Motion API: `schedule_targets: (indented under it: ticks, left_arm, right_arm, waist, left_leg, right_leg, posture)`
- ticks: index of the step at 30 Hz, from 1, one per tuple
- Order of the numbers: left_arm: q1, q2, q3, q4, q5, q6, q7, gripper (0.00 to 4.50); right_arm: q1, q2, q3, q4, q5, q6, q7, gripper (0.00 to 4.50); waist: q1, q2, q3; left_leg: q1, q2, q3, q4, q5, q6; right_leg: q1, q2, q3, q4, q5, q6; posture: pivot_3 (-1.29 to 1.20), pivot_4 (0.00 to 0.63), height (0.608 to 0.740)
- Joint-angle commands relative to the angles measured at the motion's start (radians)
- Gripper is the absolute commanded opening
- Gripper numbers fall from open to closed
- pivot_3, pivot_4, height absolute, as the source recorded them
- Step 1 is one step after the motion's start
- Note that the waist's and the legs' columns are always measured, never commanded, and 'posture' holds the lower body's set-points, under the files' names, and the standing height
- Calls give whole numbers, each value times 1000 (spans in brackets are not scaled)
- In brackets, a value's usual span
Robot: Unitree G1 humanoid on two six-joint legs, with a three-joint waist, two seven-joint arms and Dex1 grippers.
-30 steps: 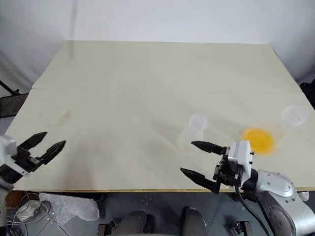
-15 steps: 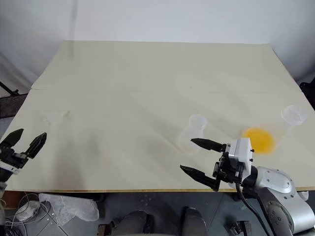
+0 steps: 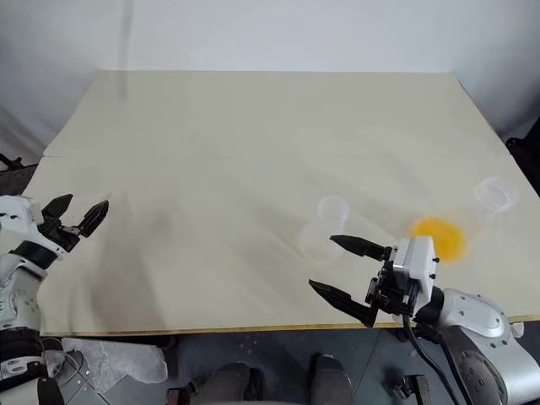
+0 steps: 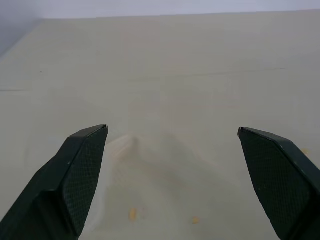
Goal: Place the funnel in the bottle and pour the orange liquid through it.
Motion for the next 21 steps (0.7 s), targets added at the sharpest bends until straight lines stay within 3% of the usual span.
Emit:
schedule_targets:
  ticks: [1, 12, 21]
  left_arm:
    - [-7, 26, 22, -32, -15, 8, 32, 4428]
    - [101, -10, 124, -206, -147, 140, 113, 4428]
    - [155, -19, 155, -235, -159, 170, 170, 4428]
  right_arm:
    - [16, 3, -39, -51, 20, -16, -11, 4500]
    - [-14, 9, -28, -42, 58, -23, 5, 4500]
    - [-64, 4, -1, -2, 36, -11, 17, 4500]
  waist:
    - [2, 0, 0]
    - [7, 0, 0]
    - [10, 0, 0]
  left_leg:
    - [0, 0, 0, 0, 0, 0]
    - [0, 0, 0, 0, 0, 0]
    - [0, 0, -1, 0, 0, 0]
  right_leg:
    - [0, 0, 0, 0, 0, 0]
    - [0, -1, 1, 0, 0, 0]
    - [0, -1, 2, -1, 0, 0]
  posture:
    - [0, 150, 740]
    - [0, 150, 740]
    - [0, 150, 740]
